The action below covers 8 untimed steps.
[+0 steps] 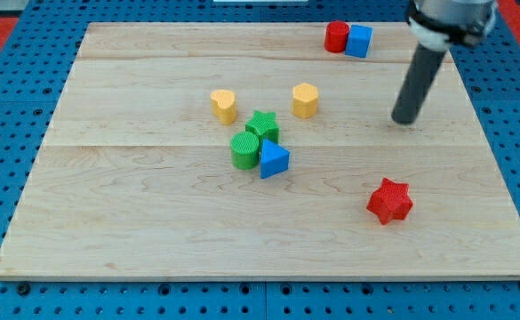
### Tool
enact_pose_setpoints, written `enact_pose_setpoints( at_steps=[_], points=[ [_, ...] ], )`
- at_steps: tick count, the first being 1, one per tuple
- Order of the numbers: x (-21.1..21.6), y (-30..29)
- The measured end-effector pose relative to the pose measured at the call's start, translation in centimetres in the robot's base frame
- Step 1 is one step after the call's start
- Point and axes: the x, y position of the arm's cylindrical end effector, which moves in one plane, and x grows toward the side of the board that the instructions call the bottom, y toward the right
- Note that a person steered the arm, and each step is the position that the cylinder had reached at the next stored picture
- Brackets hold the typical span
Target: Place the yellow hexagon above the red star
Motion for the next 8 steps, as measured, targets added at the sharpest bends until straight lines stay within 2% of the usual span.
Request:
enact_pose_setpoints(
  at_steps=[1,2,3,4,6,8],
  points=[
    [-5.0,-4.3],
    [-7.1,-8.7],
    [-4.3,-13.0],
    [1.6,-13.2],
    [4.2,-15.6],
    [12.2,-8.7]
  ],
)
